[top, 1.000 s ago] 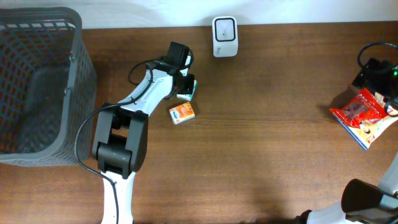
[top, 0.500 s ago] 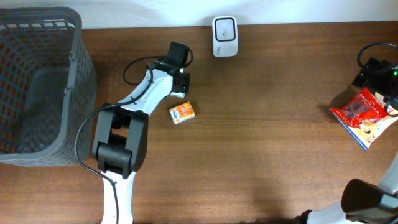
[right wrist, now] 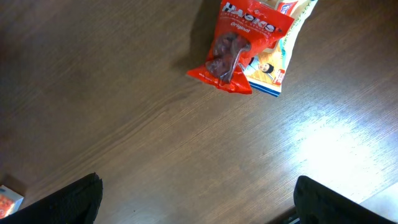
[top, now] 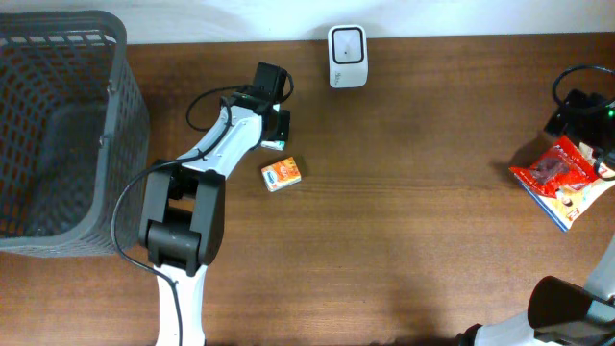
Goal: Scan the item barcode
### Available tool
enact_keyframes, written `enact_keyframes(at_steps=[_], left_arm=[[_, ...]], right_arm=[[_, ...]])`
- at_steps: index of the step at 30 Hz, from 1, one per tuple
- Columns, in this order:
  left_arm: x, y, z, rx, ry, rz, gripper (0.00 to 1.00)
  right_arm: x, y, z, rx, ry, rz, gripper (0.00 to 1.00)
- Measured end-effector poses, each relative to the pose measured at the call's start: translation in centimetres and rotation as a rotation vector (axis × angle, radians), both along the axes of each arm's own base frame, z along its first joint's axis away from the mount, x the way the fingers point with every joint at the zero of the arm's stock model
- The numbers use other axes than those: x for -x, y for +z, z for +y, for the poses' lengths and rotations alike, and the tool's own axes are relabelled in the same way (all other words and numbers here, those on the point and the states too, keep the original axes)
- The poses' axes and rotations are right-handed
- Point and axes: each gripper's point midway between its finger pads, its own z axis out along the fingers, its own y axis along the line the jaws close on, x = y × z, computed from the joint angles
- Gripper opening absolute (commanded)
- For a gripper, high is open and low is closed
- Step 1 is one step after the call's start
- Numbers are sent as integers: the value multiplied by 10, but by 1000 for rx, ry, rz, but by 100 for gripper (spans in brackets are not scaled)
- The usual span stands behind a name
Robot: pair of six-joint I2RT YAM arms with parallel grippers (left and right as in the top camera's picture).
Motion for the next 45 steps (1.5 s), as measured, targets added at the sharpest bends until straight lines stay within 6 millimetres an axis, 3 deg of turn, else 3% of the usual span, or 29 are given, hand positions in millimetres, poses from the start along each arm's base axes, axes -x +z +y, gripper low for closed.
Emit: enact_keyframes(at_steps=[3, 8, 10, 13, 21, 28, 36, 40, 42, 43, 44, 45], left_arm=[[0, 13, 1, 6, 1, -17, 0], [-5, 67, 0, 39, 2, -120, 0], [-5, 76, -1, 45, 2, -137, 0], [-4, 65, 0, 37, 2, -113, 0], [4, -8, 3, -7, 3, 20, 0], [3, -9, 5, -18, 11, 15, 0], [-4, -8, 37, -179, 145, -38, 0], [1, -8, 36, -153, 146, -1, 0], [3, -5, 34, -123, 141, 13, 16], [5, -2, 31, -94, 134, 26, 33], [7, 2, 29, -78, 126, 29, 56], [7, 11, 24, -49, 123, 20, 67]], right_arm=[[0, 0, 0, 0, -1, 0, 99], [0, 0, 0, 0, -1, 0, 98], [0, 0, 0, 0, -1, 0, 98], [0, 0, 0, 0, 0, 1, 98], [-1, -2, 0, -4, -1, 9, 98], [0, -3, 0, -5, -1, 10, 98], [0, -3, 1, -10, 1, 11, 98], [-11, -1, 13, -80, 31, -41, 98], [-17, 1, 19, -114, 46, -72, 98], [-20, 2, 22, -128, 54, -85, 98], [-23, 1, 26, -151, 64, -96, 98], [-26, 0, 30, -172, 75, -101, 98]])
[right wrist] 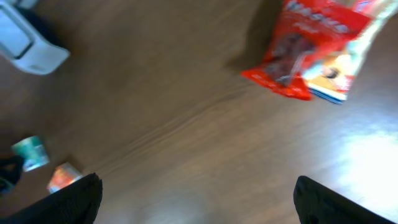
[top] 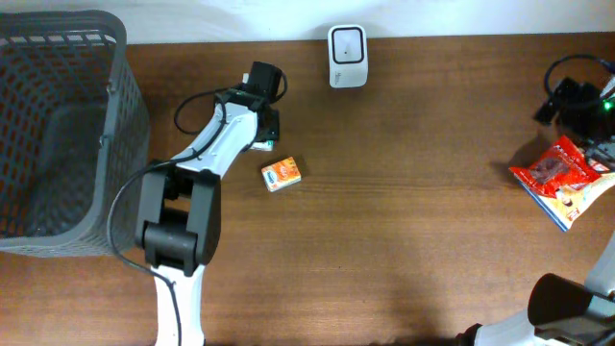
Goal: Scan the item barcode
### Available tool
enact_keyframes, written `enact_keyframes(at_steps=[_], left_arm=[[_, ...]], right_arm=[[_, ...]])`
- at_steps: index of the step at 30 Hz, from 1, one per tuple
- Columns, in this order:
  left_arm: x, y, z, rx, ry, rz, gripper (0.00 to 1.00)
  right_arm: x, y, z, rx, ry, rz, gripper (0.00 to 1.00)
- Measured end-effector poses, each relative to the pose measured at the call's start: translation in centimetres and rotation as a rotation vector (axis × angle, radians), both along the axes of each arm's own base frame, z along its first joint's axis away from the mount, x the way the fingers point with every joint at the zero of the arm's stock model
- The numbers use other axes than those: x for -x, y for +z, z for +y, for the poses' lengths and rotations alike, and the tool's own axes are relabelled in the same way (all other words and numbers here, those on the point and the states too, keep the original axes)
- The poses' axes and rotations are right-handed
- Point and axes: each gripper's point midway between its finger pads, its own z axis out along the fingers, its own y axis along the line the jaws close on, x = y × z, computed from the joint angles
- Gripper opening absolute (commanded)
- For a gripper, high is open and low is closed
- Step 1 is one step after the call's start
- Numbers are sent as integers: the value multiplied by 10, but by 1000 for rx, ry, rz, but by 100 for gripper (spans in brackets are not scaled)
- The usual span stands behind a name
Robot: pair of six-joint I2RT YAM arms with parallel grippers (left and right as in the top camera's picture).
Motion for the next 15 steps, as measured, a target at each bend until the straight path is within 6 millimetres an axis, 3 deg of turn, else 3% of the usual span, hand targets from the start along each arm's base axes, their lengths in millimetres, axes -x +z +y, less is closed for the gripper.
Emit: enact_keyframes(at_steps=[4, 6, 8, 10, 15], left_arm=[[-3, 66, -7, 70, -13, -117, 90], [-3, 99, -3, 85, -7, -175, 95], [0, 117, 5, 90, 12, -196, 99], [6, 124, 20, 83, 39, -182, 99], [22, 117, 56, 55, 104, -98, 99]], right_arm=[[-23, -15, 27, -85, 83, 10, 98], [-44, -31, 56, -139, 167, 27, 98], [-65, -43, 84, -175, 244, 17, 99], [-92, -61, 127, -217, 351, 5, 98], [-132, -102, 206, -288, 456, 0, 100]])
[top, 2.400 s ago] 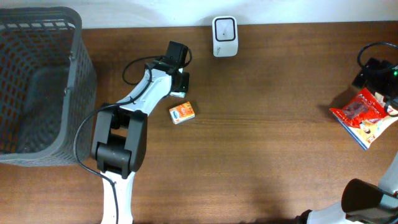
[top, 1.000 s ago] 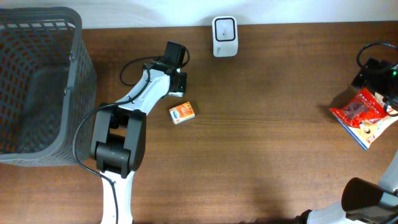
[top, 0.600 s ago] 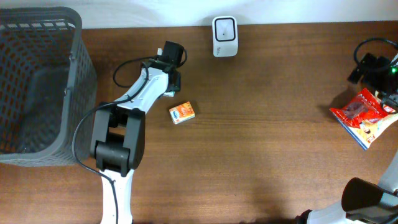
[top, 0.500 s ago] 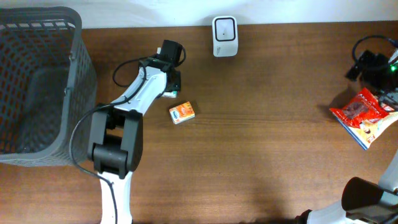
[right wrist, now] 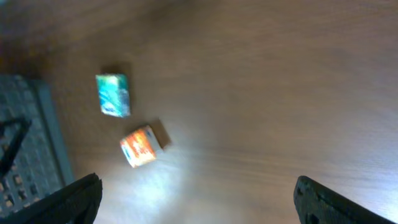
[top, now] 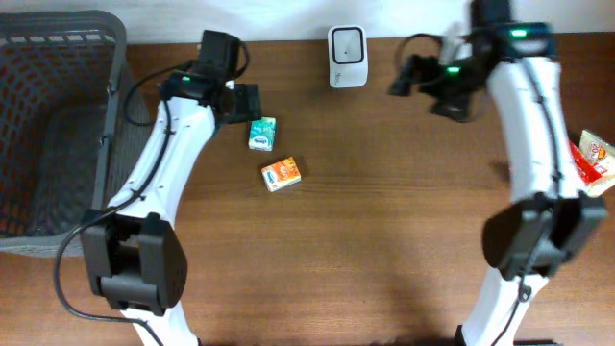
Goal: Scan the item barcode
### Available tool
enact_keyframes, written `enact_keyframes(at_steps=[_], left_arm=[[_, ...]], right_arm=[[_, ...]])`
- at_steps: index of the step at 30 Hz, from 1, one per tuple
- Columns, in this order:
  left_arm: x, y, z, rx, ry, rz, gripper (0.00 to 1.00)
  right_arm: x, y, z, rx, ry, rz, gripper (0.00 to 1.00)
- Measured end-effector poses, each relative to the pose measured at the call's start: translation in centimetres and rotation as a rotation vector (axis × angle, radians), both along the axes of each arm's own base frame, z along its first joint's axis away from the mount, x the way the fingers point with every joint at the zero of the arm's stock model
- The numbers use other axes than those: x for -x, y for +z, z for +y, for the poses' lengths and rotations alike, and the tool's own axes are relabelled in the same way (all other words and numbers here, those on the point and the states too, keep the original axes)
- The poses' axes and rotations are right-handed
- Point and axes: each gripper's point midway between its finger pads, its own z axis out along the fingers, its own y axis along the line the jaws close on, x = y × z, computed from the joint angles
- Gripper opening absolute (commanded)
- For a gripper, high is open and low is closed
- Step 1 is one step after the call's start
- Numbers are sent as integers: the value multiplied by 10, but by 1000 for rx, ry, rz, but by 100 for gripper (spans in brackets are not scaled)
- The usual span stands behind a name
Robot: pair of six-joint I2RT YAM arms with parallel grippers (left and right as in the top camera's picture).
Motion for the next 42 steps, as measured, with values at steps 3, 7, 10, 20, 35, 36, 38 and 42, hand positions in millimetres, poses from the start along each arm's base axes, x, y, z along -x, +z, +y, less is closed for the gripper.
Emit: enact_keyframes(at_steps=[3, 7, 10, 20, 35, 36, 38, 42], left_arm=[[5, 16, 11, 3, 20, -19, 99], [17, 72, 18, 16, 34, -139, 97], [29, 108, 28, -2, 59, -217, 95], [46, 104, 59, -61, 130, -156, 95], [51, 100, 66, -70, 145, -129, 95], [51, 100, 66, -70, 145, -130, 95], [51, 100, 66, -70, 145, -130, 95], [51, 100, 66, -70, 145, -130, 95]], right_arm=[[-18, -21, 43, -54, 48, -14, 84], [-35, -45, 108, -123, 119, -54, 69], [-38, -62, 151, -153, 145, -60, 64], [-28, -124, 223, -170, 159, 9, 52], [-21, -174, 261, -68, 129, -13, 50], [-21, -176, 260, -61, 125, -14, 47], [-23, -177, 258, -46, 117, -21, 36], [-25, -178, 255, -32, 103, -26, 12]])
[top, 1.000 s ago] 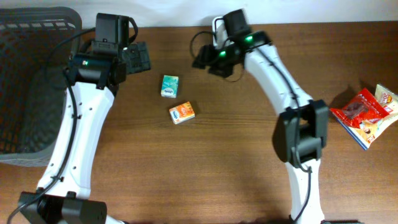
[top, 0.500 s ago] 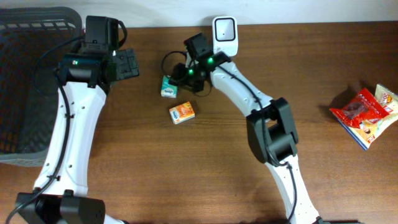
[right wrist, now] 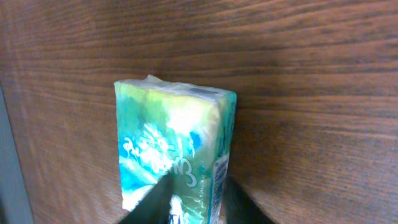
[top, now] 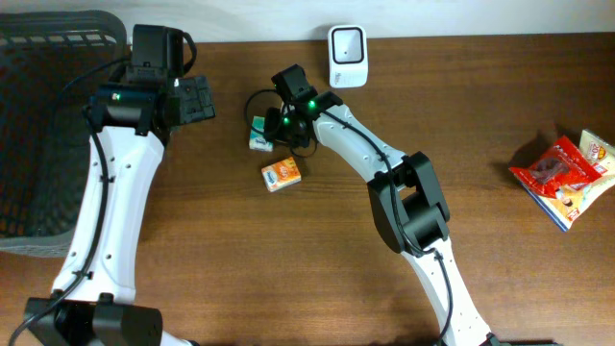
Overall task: Scan the item barcode
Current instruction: 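Grasp the green tissue pack with the right gripper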
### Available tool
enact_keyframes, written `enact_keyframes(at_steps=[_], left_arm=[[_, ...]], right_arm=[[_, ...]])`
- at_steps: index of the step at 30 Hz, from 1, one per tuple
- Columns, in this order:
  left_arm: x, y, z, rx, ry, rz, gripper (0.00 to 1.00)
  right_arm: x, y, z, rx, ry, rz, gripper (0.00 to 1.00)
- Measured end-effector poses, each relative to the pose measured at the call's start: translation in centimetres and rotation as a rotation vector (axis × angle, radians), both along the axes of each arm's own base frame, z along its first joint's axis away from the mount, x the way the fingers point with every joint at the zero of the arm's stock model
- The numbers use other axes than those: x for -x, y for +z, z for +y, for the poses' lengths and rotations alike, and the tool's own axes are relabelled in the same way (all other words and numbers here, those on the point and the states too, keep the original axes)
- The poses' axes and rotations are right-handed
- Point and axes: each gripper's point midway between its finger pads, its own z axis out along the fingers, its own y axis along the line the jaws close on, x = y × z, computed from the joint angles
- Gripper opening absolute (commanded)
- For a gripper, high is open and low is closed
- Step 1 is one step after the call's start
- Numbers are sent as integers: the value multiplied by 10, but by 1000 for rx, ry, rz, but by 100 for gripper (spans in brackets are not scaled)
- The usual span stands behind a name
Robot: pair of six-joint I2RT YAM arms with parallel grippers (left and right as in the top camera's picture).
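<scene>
A teal and green tissue packet (top: pixel 257 135) (right wrist: pixel 171 137) lies flat on the brown table, below and to the left of the white scanner (top: pixel 346 43). My right gripper (top: pixel 273 128) (right wrist: pixel 199 190) has reached across to it. Its dark fingers (right wrist: pixel 154 204) have closed in on the packet's near end, one on each side. My left gripper (top: pixel 197 98) hangs open and empty beside the basket, well left of the packet.
A small orange box (top: pixel 281 174) lies just below the packet. A grey mesh basket (top: pixel 123 67) fills the far left. A red snack bag (top: pixel 550 171) on a flat colourful packet sits at the right edge.
My right gripper was wide open high over the table near the scanner; now it is down at the teal packet with its fingers closed in on it. The left arm has moved left toward the basket.
At first my left gripper stood over the teal packet beside the orange box, and the right one hung open over the red snack bag. Then the left had drawn away, leaving the packet on the table, with the right arm at mid-table. Now the right grips the packet.
</scene>
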Motion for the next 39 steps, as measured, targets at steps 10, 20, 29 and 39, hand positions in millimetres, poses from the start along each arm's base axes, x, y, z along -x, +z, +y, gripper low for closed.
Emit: enact_keyframes(at_steps=[10, 20, 29, 39], left_arm=[[0, 0, 0, 0, 0, 0, 95], [0, 0, 0, 0, 0, 0, 95], [0, 0, 0, 0, 0, 1, 94], [0, 0, 0, 0, 0, 0, 95]], right_arm=[[7, -2, -19, 48, 2, 52, 4], [20, 36, -194, 631, -132, 134, 4], [40, 70, -260, 1048, -132, 103, 4], [67, 27, -279, 1161, -62, 189, 4]])
